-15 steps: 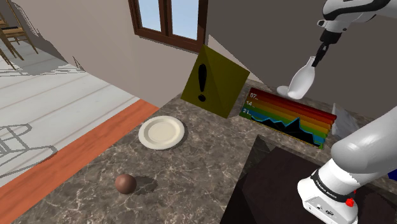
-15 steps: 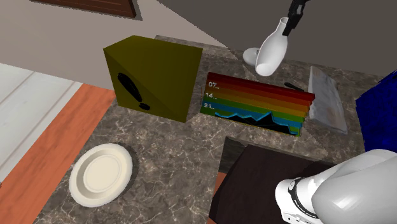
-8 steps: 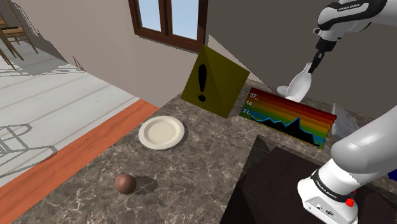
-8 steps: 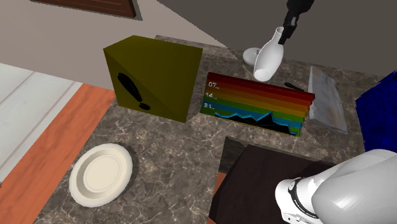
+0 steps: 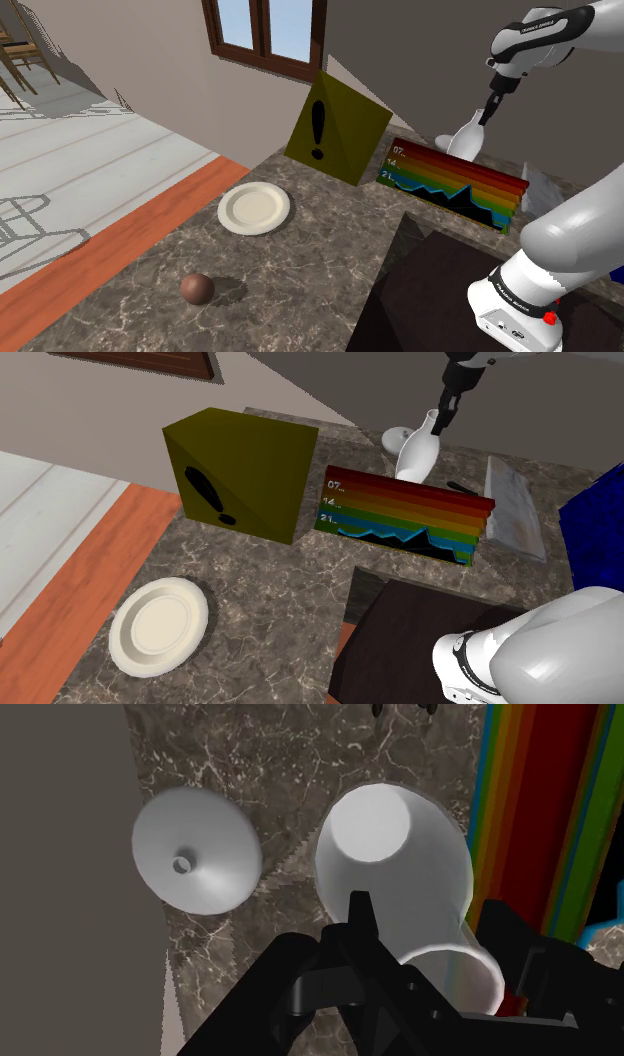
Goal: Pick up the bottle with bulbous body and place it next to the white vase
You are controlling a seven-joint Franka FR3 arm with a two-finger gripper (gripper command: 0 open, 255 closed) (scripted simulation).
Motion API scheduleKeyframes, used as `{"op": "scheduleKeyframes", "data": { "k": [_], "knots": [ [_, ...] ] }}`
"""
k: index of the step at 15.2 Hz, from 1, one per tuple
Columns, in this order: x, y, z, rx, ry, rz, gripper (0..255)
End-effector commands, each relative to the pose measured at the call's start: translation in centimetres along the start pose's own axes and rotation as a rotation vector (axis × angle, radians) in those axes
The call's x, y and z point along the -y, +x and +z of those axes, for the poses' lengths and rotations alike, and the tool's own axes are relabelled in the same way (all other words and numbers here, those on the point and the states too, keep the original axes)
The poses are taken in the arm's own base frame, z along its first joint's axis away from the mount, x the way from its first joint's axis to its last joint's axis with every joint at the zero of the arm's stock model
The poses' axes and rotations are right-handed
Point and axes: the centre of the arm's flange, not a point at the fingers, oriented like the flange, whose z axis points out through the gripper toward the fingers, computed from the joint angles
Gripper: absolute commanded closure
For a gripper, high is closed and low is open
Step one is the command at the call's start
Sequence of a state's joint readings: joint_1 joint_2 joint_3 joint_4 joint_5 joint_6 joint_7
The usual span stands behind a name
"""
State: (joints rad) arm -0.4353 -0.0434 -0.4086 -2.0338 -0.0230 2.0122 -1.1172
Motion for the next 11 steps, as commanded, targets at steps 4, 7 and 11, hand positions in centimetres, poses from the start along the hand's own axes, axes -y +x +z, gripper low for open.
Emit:
{"op": "scheduleKeyframes", "data": {
  "k": [4, 7, 11],
  "knots": [
    [0.0, 0.0, 2.7, -0.001, -0.001, 0.000, 255],
    [0.0, 0.0, 3.0, -0.001, -0.001, 0.000, 255],
    [0.0, 0.0, 3.0, -0.001, -0.001, 0.000, 255]
  ]
}}
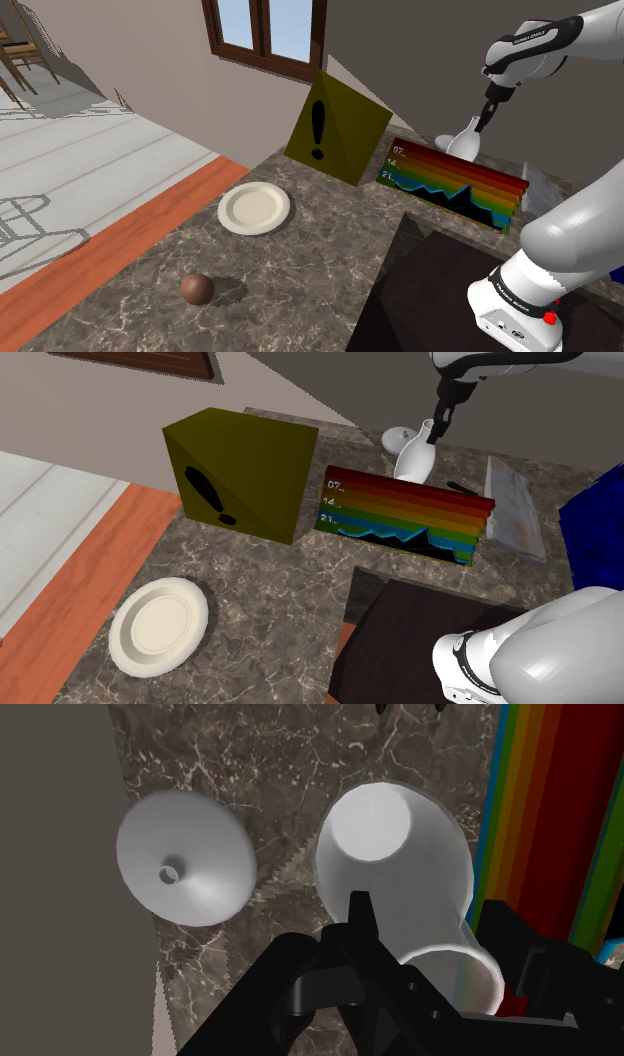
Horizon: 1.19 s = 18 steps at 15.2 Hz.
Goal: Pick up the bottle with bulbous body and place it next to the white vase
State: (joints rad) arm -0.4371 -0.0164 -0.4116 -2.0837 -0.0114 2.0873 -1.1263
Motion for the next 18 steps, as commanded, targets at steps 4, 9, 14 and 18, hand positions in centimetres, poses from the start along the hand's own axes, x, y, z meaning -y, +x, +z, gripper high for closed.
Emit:
{"op": "scheduleKeyframes", "data": {
  "k": [4, 9, 14, 18],
  "knots": [
    [0.0, 0.0, 0.0, 0.000, -0.001, 0.000, 0],
    [0.0, 0.0, -2.7, 0.000, -0.001, 0.000, 0],
    [0.0, 0.0, -5.0, 0.000, -0.001, 0.000, 0],
    [0.0, 0.0, -5.0, 0.000, -0.001, 0.000, 0]
  ]
}}
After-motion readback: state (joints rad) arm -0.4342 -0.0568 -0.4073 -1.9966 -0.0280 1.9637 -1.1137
